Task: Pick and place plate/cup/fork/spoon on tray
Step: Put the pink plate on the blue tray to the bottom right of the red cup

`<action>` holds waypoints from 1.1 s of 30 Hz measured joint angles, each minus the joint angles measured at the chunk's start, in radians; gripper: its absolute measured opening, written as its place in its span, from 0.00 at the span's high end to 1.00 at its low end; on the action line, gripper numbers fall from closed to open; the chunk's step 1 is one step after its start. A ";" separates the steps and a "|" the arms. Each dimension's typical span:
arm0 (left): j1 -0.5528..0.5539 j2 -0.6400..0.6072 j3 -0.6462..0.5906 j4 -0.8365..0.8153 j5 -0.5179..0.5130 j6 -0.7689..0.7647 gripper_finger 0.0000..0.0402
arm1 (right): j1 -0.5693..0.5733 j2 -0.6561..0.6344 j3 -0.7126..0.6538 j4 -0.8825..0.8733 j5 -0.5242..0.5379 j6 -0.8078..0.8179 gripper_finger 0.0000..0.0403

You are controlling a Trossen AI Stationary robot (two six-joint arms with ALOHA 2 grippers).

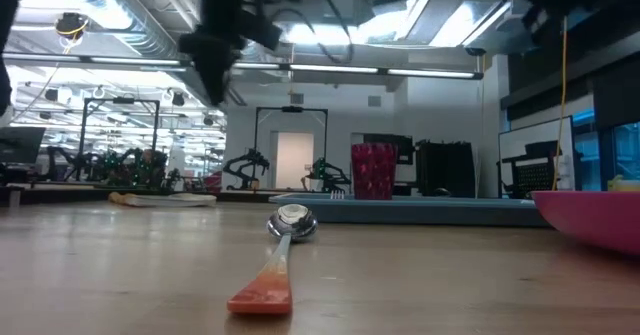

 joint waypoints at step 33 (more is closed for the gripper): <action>-0.038 -0.429 -0.666 0.721 0.056 -0.178 0.74 | 0.002 0.264 -0.092 -0.541 -0.325 0.555 0.92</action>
